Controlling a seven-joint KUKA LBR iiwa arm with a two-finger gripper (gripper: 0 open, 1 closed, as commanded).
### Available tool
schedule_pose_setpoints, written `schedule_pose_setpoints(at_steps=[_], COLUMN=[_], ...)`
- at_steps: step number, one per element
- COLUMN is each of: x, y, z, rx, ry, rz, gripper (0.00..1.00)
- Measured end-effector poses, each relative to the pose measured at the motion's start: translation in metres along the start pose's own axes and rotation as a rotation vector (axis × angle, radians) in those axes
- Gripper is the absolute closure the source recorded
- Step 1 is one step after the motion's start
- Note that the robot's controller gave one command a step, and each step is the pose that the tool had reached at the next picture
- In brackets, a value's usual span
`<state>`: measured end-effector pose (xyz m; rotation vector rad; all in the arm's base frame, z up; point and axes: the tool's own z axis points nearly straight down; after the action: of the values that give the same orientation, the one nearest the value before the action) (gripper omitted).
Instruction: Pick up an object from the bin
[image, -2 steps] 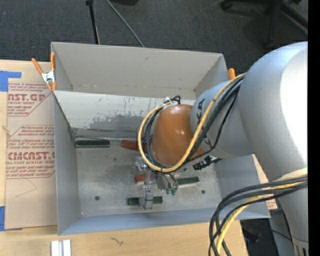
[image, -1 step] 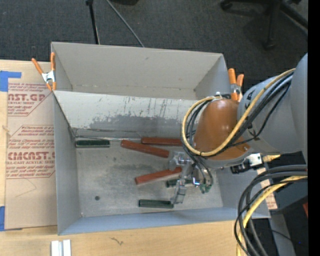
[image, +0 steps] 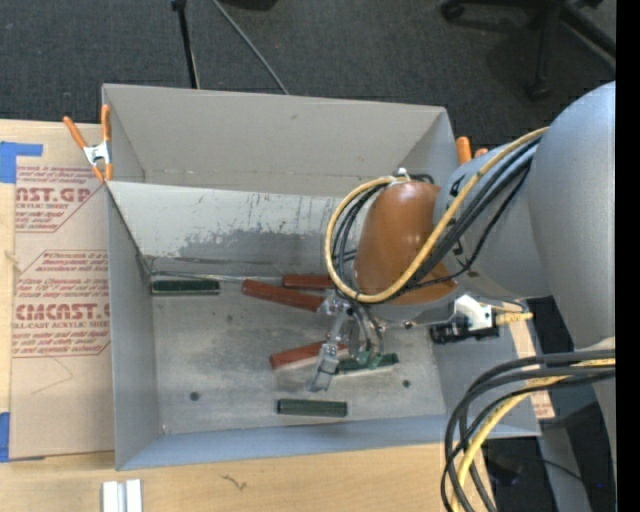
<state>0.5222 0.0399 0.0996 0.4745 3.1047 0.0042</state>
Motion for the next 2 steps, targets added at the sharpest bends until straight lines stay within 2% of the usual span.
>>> schedule_pose_setpoints(at_steps=[1, 2], x=[0.022, 0.031], y=[-0.009, -0.043], z=[0.030, 0.030], rx=[0.002, 0.002], ry=[0.002, 0.000], rz=[0.139, 0.334], gripper=[0.00, 0.00])
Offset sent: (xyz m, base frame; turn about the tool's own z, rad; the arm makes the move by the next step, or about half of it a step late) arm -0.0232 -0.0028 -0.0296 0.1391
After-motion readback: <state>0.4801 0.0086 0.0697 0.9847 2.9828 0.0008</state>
